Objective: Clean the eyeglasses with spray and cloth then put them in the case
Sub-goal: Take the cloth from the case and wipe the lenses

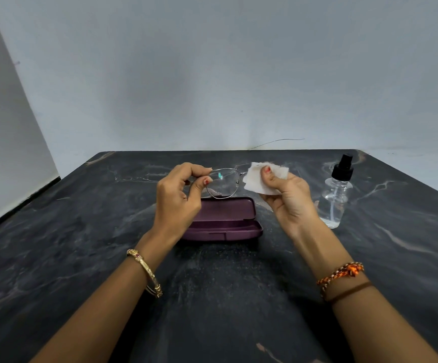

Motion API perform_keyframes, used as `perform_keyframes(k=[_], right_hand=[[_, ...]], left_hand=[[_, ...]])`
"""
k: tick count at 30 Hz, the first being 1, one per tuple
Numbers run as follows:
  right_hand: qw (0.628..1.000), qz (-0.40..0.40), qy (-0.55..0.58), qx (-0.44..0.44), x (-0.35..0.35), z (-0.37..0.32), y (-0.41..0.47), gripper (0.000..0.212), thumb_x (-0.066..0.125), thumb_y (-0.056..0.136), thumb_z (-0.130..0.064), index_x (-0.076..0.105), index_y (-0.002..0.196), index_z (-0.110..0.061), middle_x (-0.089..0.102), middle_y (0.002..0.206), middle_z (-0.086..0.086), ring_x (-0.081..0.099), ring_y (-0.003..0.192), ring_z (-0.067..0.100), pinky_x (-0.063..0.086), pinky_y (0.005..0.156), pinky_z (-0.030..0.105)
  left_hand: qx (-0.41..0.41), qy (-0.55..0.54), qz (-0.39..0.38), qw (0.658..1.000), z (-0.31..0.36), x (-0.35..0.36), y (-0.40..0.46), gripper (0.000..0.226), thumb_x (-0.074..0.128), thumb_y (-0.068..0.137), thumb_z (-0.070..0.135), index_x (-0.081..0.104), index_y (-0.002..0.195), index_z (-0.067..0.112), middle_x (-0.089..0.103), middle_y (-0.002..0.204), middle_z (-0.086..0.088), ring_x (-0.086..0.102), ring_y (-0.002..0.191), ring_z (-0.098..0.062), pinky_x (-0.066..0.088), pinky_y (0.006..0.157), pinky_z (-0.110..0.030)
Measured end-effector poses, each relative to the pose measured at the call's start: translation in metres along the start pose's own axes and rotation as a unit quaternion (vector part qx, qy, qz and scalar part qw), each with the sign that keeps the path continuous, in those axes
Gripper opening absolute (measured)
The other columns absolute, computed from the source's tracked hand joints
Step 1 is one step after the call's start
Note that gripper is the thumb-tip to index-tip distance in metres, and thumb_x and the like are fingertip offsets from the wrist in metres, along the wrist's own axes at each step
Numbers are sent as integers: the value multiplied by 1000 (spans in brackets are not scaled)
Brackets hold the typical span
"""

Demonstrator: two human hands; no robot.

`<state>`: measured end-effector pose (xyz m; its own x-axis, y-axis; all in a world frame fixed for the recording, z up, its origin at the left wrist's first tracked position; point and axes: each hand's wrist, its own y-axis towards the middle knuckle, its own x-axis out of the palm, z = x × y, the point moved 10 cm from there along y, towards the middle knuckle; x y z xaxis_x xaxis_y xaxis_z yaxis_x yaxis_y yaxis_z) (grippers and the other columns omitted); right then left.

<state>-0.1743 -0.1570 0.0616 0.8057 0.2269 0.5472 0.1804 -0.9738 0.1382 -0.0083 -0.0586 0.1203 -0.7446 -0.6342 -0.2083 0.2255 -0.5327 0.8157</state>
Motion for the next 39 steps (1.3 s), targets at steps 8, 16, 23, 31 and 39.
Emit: perform_keyframes(k=[8,16,23,31,39], right_hand=[[997,67,29,20,-14,-1,-2,12,69,70,-2,61,76,-9,70,55,-5,68,56,6,53,50,16],[978,77,190,41,-10,14,-1,3,61,81,-6,59,81,-7,71,59,3,69,57,14,58,56,26],[997,-27,57,47,3,8,3,14,59,74,6,63,79,-6,73,62,1,70,62,10,59,61,25],[996,12,-50,72,-10,8,1,24,73,53,-4,63,75,-4,72,58,1,69,57,10,56,52,20],[983,88,149,66,-19,12,1,9,64,82,-16,58,84,-9,71,58,2,68,54,15,58,53,27]], left_hand=[[1,-4,-3,1000,2,1,1,10,60,78,-4,63,86,2,60,81,2,56,73,4,44,69,-6],[-2,-10,-8,1000,0,8,-5,7,59,77,-4,63,82,-2,60,77,-1,54,71,0,44,67,-6],[-2,-2,2,1000,-4,1,-2,9,59,78,-6,63,84,0,61,79,-3,56,69,0,43,67,-6],[18,25,3,1000,3,-2,2,10,60,77,-6,63,85,-1,60,81,-5,53,71,-1,42,66,-6],[-5,-14,-3,1000,-1,6,-4,13,59,79,-5,62,88,3,60,79,-3,56,71,3,44,66,-7]])
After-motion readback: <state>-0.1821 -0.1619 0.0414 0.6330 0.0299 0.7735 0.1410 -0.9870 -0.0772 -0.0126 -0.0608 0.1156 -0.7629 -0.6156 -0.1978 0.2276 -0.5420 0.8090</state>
